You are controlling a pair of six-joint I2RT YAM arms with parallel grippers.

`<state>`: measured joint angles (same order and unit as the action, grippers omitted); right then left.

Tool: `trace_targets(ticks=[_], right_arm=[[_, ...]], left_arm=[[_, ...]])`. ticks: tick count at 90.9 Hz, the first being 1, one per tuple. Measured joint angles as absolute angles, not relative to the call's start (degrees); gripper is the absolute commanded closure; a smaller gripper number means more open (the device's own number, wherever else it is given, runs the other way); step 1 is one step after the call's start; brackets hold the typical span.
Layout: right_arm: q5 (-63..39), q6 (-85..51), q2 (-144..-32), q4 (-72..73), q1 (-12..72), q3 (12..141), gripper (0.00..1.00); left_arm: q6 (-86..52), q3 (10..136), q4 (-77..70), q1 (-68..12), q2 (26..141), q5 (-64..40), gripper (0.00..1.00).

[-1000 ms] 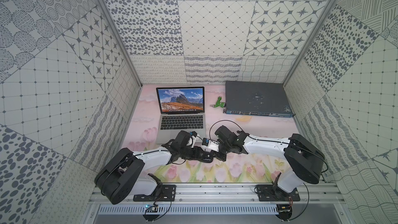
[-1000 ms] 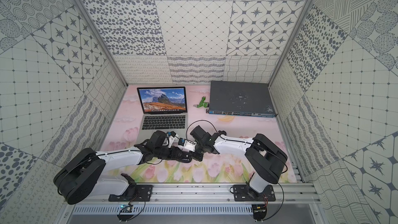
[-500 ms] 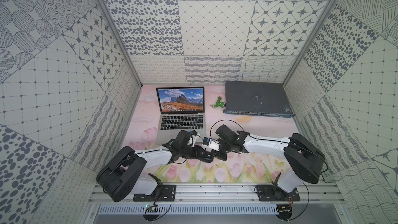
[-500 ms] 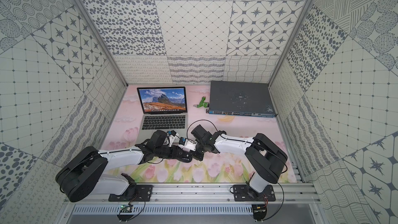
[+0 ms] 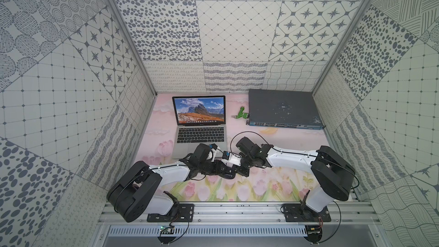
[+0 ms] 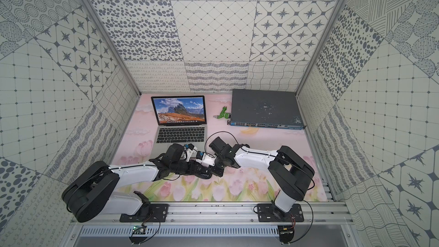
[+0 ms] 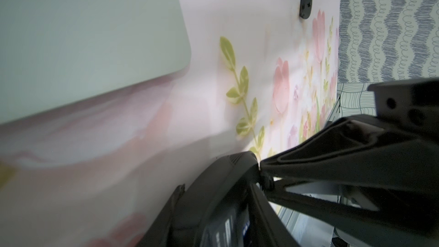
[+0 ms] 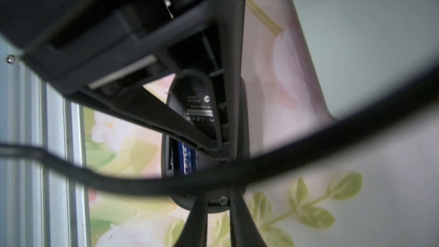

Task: Remove the wireless mouse receiver from the laptop
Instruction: Insert the USB plug into the mouse.

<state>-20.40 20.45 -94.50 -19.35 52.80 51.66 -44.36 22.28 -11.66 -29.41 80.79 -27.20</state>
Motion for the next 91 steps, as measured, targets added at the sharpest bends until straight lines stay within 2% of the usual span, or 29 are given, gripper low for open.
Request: trace_targets(ticks=[41,91], right_arm=[[-21.80,21.19,-93.01,-13.74,52.80,47.94,0.87],[-22.61,19.79,-89.54,4.01,52.49,37.17,0.88]], left_arm=[[-45.12,20.32,-15.14,-29.50,80.36,-26.26,0.56],[-47.00,18.55,-19.81,-29.50,81.30,-26.37,0.58]])
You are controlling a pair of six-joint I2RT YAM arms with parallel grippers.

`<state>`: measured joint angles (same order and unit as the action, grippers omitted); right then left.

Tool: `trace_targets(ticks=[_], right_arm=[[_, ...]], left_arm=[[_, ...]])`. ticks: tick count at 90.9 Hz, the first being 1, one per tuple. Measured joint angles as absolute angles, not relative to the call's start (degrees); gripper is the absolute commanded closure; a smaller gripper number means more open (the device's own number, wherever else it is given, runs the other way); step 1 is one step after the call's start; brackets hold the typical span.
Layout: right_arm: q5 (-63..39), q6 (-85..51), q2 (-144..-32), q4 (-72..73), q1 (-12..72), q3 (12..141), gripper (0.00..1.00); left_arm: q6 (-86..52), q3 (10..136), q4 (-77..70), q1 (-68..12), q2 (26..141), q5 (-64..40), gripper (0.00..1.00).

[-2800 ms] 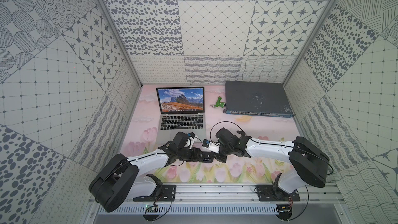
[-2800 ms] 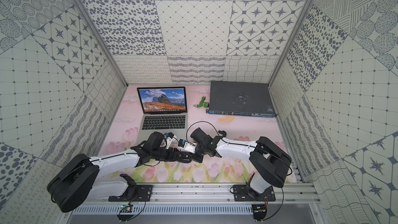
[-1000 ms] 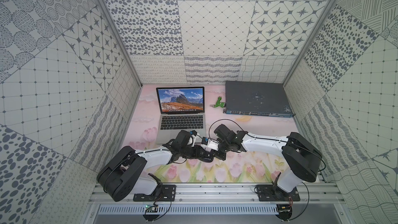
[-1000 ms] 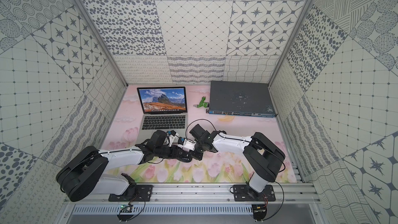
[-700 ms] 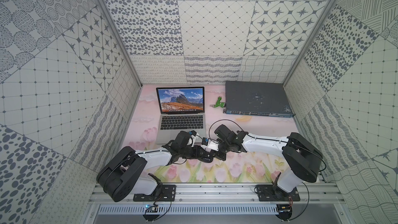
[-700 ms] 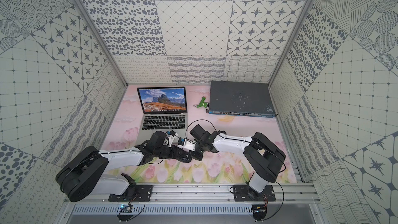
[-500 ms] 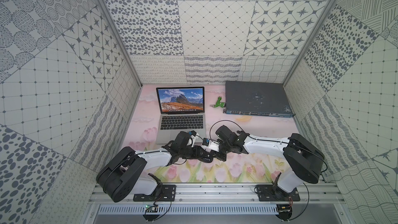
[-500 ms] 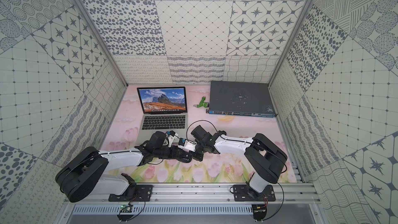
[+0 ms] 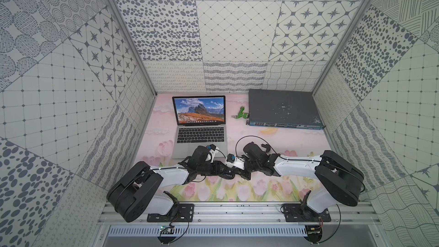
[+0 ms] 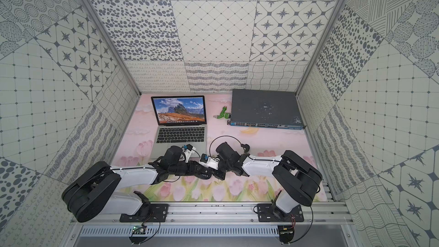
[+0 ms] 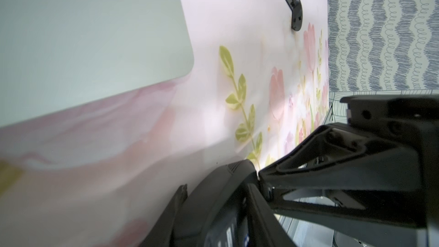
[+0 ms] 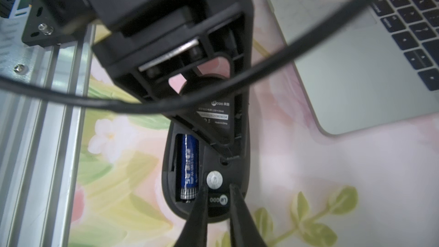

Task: Remove the wireless mouse receiver from the laptop
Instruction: Insert the USB plug into the mouse.

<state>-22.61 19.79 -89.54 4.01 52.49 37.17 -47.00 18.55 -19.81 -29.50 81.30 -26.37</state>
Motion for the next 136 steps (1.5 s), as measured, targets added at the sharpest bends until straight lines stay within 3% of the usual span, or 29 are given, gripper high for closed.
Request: trace_targets(ticks=[42,79,102,136], right_arm=[[-22.46,18.79,-88.20,8.47,52.29,33.91,0.75],[-23.35,18.22,-88.18,8.23,51.70,33.63,0.75],[-24.29,16.64,-87.50,7.94,50.61,32.16,0.53],[-28.03,13.17,-83.92,12.40,47.35,27.11,0.49]], left_arm=[[-47.44,17.37,-23.79,-29.50,82.28,-26.68,0.58],[-48.18,16.29,-25.85,-29.50,82.21,-26.41,0.59],[-48.64,14.70,-29.74,-29.52,82.76,-26.35,0.59],[-49.17,14.20,-32.23,-29.52,83.68,-26.35,0.59]])
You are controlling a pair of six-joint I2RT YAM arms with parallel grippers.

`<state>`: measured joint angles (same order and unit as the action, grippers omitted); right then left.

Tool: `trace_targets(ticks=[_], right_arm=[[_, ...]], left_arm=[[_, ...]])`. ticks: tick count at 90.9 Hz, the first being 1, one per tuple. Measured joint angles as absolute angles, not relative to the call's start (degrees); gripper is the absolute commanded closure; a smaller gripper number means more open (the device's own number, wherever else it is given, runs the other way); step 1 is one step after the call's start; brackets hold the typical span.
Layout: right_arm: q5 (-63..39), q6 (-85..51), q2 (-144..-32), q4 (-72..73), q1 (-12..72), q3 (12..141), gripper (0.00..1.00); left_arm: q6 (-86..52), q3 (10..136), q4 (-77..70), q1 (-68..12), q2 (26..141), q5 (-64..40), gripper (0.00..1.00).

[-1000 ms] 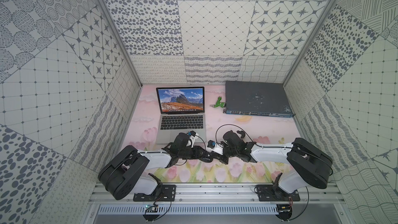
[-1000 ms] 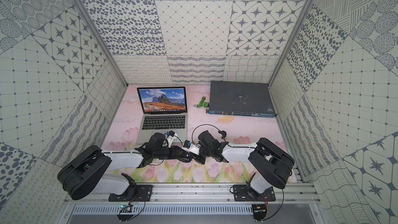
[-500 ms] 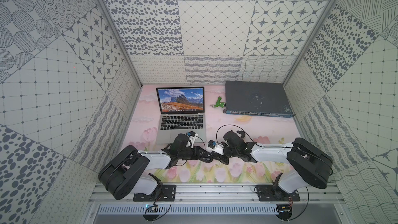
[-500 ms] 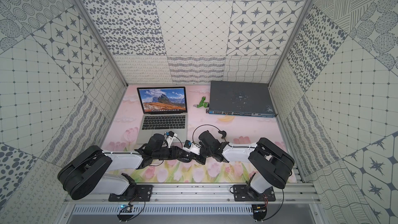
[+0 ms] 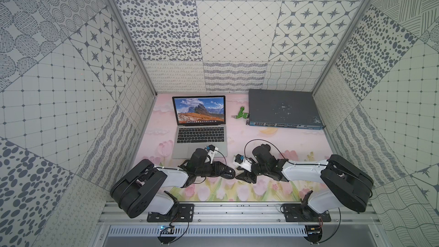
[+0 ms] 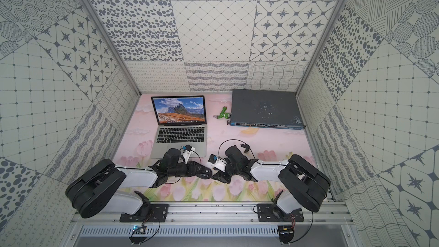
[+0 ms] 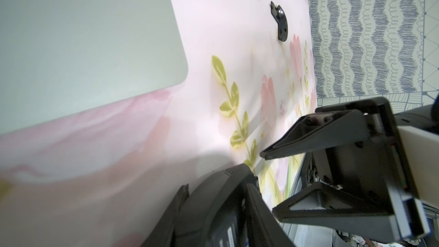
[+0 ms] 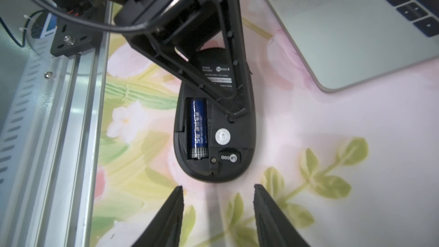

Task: Remove the wireless mouse receiver from the laptop
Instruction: Insert the USB plug into the mouse.

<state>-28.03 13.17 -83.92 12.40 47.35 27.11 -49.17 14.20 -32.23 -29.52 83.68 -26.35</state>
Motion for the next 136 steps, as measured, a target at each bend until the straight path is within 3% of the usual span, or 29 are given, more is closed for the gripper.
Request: trace_targets(ticks=[28,52,136], right_arm=[[-30.85,7.68,-78.76,18.24,42.09,24.62,0.58],[-29.82,5.34,-87.07,18.39,44.25,26.79,0.56],[-28.95,1.87,-93.32,21.96,45.32,30.20,0.58]], left_arm=[[-49.50,13.72,-34.50,-29.52,84.58,-26.37,0.59],[-49.54,13.56,-35.73,-29.52,85.17,-26.41,0.59],[-49.65,13.45,-36.05,-29.52,85.19,-26.33,0.60]])
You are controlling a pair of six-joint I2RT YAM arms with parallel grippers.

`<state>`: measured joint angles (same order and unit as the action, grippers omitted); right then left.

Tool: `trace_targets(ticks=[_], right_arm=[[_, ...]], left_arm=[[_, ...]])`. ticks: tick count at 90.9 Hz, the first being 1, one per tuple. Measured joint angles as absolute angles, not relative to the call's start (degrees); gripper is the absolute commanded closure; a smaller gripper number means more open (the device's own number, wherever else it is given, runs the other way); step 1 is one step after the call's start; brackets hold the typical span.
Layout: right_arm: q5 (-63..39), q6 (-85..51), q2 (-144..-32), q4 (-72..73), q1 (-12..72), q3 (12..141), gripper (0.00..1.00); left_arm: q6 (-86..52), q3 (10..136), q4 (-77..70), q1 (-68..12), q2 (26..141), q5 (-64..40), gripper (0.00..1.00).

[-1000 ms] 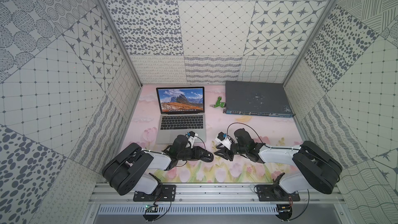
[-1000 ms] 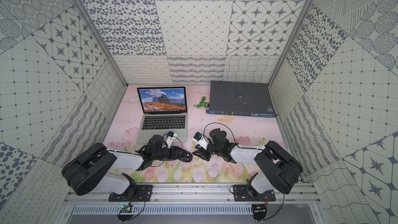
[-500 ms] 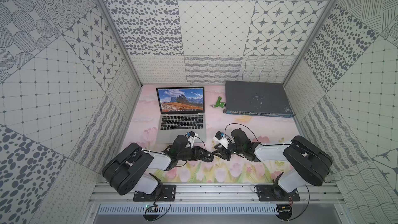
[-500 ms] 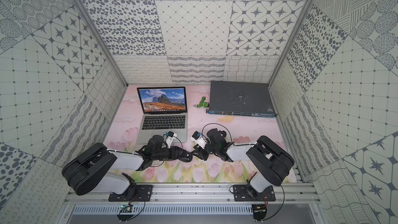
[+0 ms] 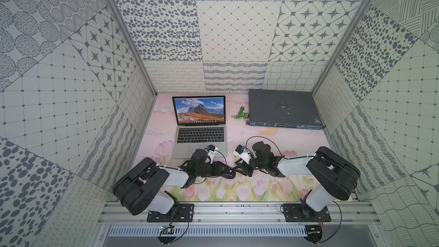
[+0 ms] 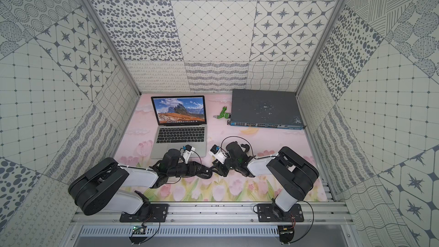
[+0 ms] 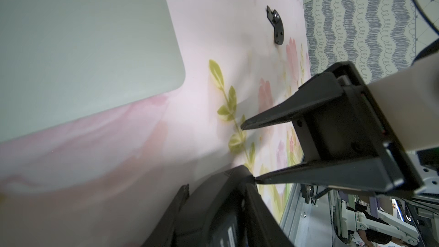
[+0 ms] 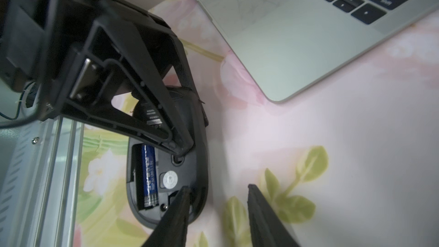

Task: Remove the wireless mouse receiver from the laptop
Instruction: Insert the USB plug into the mouse, then pick up the lid from the center of the board.

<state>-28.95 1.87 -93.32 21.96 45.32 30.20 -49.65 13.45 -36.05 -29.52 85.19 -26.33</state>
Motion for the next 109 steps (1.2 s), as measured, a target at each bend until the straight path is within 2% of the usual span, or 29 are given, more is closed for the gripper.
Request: trace_targets(ticks=[24,38,48,66,76,89,109], right_arm=[[-27.92,3.01,-93.71,18.50,45.84,32.47,0.58],[-26.50,3.07,-91.35,18.00,46.37,31.33,0.49],[-24.69,1.72,-84.93,10.28,45.56,33.01,0.42],[-16.36,-7.79,-76.90,-1.43,32.08,45.82,0.42],[-8.80,-14.31,-76.51,-8.69,23.77,47.62,0.46],[-6.61,-20.34,-80.49,-18.35,16.53,46.83,0.54],[-7.46,-24.21,-82.74,-24.27,15.40,44.10,0.64]], left_arm=[[-49.78,13.39,-36.14,-29.52,85.17,-26.06,0.60],[-49.89,13.37,-36.29,-29.56,85.17,-25.96,0.60],[-49.89,13.37,-36.36,-29.63,85.14,-25.82,0.60],[-49.91,12.93,-36.95,-29.65,84.79,-25.43,0.60],[-49.91,12.67,-37.58,-29.67,84.79,-25.41,0.60],[-49.89,12.62,-37.76,-29.67,84.79,-25.34,0.60],[-49.87,12.69,-37.74,-29.67,84.82,-25.36,0.60]])
